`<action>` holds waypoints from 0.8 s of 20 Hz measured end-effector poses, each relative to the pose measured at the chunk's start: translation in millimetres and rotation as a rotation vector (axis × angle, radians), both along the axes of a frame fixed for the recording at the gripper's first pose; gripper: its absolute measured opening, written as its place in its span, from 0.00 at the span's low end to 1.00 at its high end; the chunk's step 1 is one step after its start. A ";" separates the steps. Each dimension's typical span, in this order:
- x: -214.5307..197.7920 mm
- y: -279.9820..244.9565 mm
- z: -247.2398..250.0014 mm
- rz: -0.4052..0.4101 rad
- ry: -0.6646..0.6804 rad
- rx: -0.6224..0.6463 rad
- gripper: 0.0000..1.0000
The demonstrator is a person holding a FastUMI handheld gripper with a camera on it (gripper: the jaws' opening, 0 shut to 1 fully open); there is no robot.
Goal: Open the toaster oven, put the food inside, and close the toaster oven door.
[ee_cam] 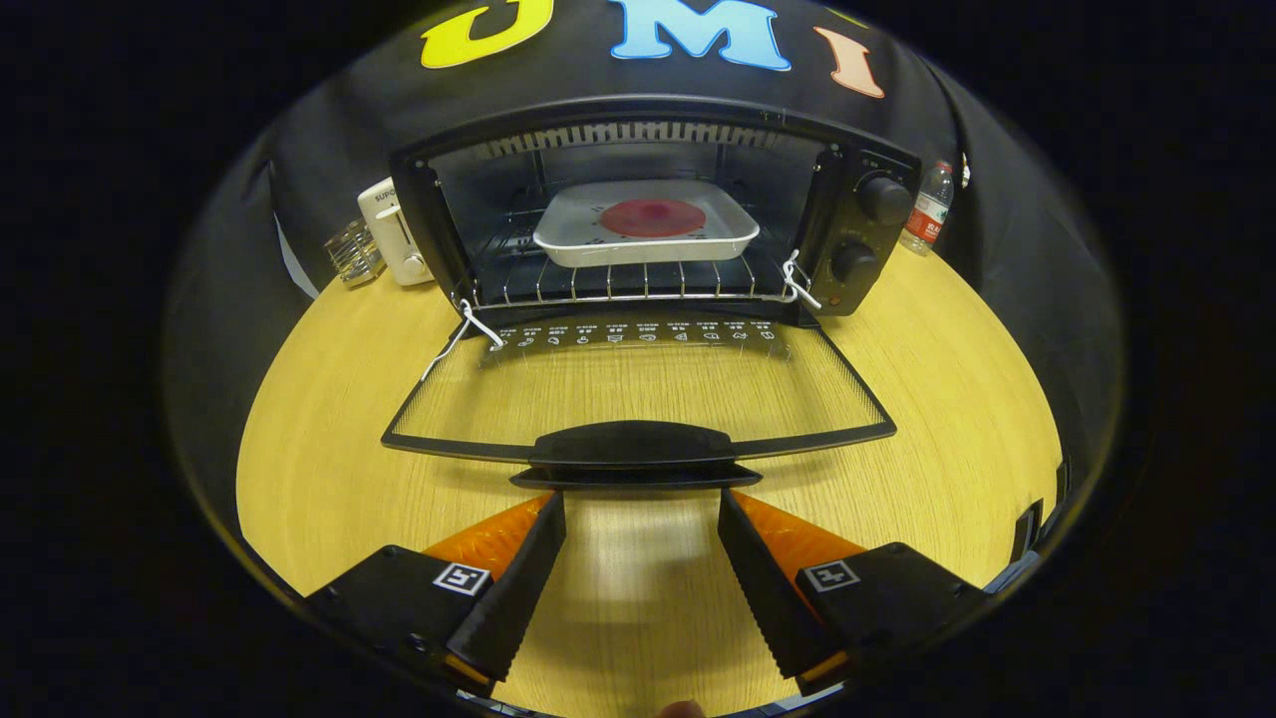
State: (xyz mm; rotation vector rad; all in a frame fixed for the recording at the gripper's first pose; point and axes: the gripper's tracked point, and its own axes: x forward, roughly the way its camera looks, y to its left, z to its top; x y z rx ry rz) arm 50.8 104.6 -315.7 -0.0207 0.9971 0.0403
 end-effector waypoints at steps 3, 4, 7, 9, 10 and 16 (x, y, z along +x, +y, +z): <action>-1.0 0.6 11.1 -0.002 -0.031 0.013 0.98; -0.6 0.6 15.4 -0.001 -0.043 0.014 0.98; 0.6 1.1 24.5 -0.004 -0.073 0.023 0.98; 1.4 1.6 28.6 -0.010 -0.077 0.033 0.98; 1.7 1.6 31.5 -0.012 -0.083 0.037 0.98; 7.4 3.4 47.6 -0.016 -0.131 0.051 0.98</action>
